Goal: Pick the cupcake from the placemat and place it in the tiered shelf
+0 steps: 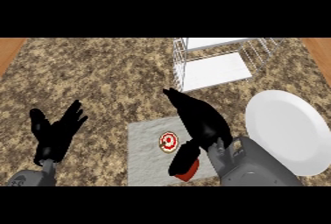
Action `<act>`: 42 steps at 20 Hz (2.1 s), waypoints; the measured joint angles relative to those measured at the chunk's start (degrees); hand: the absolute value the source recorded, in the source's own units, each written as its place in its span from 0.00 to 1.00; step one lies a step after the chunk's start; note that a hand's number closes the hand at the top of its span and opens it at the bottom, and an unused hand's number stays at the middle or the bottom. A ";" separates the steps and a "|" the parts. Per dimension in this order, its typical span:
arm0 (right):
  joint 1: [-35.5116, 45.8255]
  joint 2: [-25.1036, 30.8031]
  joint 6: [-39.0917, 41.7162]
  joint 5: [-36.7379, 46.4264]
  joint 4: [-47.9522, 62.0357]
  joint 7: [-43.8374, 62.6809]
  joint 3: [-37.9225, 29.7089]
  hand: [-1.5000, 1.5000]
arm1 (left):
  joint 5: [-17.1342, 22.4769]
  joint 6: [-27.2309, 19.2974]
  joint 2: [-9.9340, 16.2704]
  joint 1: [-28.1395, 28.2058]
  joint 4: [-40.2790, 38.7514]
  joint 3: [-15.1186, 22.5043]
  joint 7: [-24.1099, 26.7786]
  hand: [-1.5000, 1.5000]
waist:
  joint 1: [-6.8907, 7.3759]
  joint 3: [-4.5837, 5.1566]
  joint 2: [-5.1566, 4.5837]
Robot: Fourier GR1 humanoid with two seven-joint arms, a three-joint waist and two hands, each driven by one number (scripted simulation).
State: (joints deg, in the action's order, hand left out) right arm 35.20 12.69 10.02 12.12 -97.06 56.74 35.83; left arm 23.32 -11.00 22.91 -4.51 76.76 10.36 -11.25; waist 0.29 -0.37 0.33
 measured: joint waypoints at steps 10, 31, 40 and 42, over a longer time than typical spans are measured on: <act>-3.10 -4.99 -0.06 10.31 3.11 1.63 3.32 0.00 | -2.03 0.70 -1.44 0.85 0.81 -1.32 -0.56 0.50 | -0.17 0.01 0.01; -8.24 -12.09 -2.13 26.88 16.13 -4.40 2.72 0.00 | -5.79 4.55 -4.32 1.29 0.36 -5.53 -0.72 0.50 | -0.04 -0.07 -0.04; -5.98 -12.59 -8.39 25.86 23.76 -10.73 2.28 0.00 | -7.56 4.90 -5.84 1.80 2.02 -6.46 -1.92 0.50 | 0.17 -0.02 -0.10; -5.23 -12.63 -9.74 24.79 25.78 -11.65 3.20 1.00 | -7.60 5.08 -5.85 1.81 2.70 -6.92 -3.18 0.50 | 0.25 0.02 -0.13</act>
State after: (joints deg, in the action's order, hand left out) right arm 29.97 0.06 0.28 36.91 -71.29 45.09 39.03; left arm 15.73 -5.92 17.06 -2.70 79.46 3.43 -14.43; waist 0.53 -0.34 0.20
